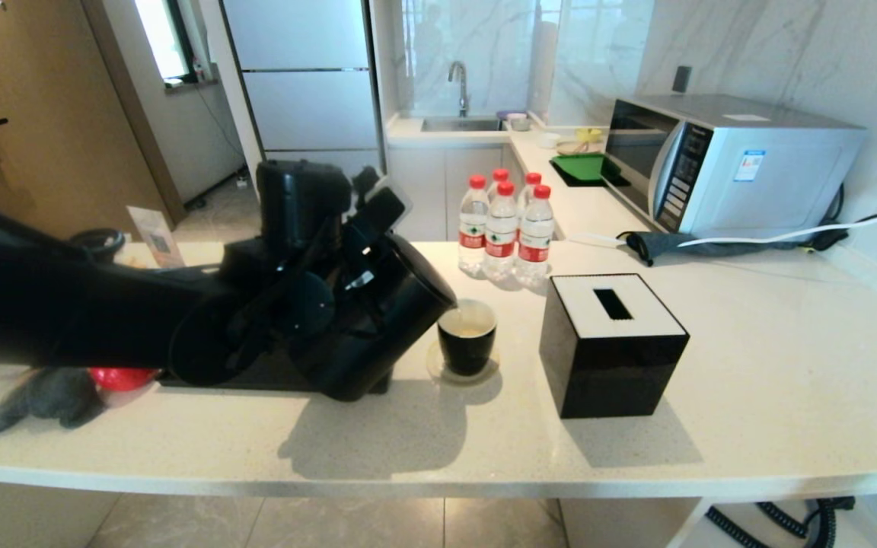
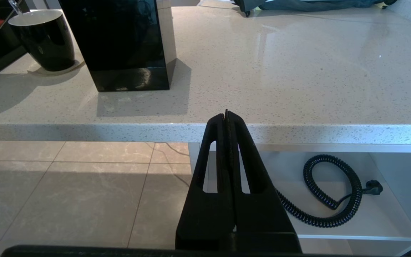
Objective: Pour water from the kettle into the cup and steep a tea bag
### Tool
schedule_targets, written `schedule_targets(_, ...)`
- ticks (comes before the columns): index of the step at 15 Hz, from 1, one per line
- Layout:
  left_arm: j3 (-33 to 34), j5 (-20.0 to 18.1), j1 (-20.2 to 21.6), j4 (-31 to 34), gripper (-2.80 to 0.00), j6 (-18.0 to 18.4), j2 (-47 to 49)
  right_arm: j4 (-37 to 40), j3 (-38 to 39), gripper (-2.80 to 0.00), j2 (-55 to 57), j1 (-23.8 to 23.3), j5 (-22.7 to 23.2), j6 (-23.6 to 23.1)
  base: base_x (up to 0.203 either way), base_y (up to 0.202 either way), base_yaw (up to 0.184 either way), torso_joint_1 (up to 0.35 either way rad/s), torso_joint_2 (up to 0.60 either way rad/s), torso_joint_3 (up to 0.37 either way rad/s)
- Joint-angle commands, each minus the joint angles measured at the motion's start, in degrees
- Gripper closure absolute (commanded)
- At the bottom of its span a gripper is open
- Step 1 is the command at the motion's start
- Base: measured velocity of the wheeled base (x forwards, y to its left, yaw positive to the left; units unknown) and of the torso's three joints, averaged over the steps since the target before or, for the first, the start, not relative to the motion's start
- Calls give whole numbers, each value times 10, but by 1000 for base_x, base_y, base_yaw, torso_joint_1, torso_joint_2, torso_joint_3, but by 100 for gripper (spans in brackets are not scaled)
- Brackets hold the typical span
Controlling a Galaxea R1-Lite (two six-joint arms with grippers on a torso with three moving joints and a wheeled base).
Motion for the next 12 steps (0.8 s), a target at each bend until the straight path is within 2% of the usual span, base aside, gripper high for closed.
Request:
schedule_targets(1,0,2,0,-2,0,2,1,0,0,0,1,0,0,0,0,0,0,0,0,0)
schedule_targets(5,5,1,0,-7,0,-12,1,0,0,0,1,0,0,0,0,0,0,0,0,0)
schedule_targets(12,7,0,0,-13,0,-82,3,0,0,0,1,0,0,0,0,0,0,0,0,0)
